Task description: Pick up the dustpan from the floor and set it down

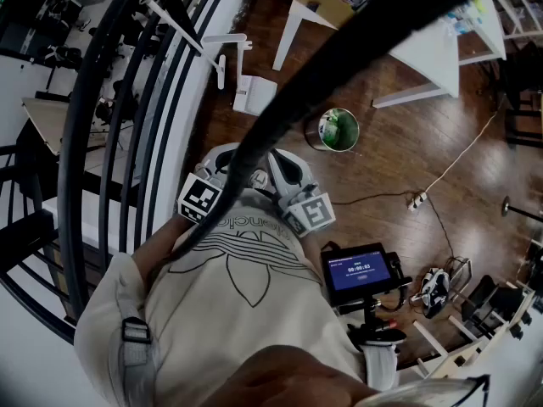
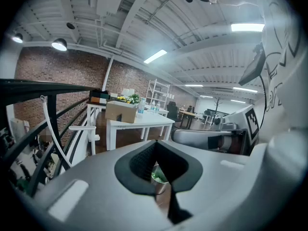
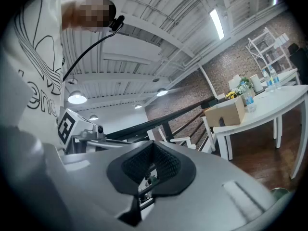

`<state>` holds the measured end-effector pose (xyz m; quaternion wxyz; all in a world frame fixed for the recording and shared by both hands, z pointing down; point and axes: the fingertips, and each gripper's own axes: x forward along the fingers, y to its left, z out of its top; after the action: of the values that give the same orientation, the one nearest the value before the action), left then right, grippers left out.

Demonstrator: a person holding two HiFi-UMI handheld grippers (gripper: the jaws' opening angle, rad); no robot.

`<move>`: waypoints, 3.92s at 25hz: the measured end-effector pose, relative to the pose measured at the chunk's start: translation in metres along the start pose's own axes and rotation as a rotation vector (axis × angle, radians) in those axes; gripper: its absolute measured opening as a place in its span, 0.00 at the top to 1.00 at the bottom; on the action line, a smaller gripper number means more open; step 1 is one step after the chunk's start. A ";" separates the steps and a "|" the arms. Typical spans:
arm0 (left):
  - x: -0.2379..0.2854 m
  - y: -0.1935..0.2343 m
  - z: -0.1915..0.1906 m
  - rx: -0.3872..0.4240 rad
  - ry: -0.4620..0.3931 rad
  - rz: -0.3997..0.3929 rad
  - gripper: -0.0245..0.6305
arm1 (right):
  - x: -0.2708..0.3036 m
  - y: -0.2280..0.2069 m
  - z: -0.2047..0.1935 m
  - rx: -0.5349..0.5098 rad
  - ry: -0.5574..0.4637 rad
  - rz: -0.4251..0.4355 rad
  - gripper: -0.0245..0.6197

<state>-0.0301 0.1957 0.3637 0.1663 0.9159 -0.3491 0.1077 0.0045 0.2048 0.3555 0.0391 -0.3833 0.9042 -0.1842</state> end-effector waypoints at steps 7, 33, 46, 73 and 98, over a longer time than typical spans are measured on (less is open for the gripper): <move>0.013 0.015 -0.021 0.022 0.021 0.051 0.93 | 0.014 -0.016 -0.026 -0.003 0.059 0.064 0.96; 0.145 0.267 -0.055 0.078 0.092 0.174 0.45 | 0.103 -0.118 -0.020 0.099 0.190 -0.136 0.96; 0.275 0.344 -0.079 0.254 0.067 0.162 0.88 | 0.078 -0.155 -0.088 0.298 0.296 -0.314 0.96; 0.131 0.258 0.130 0.181 -0.028 0.301 0.88 | 0.129 -0.122 0.043 -0.009 0.040 0.007 0.96; 0.250 0.309 -0.097 0.171 0.293 0.145 0.88 | 0.066 -0.157 -0.004 0.063 0.172 -0.253 0.96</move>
<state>-0.0628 -0.1351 0.6022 0.1287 0.8736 -0.3759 0.2809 0.0639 0.0594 0.4203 -0.0499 -0.4754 0.8426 -0.2480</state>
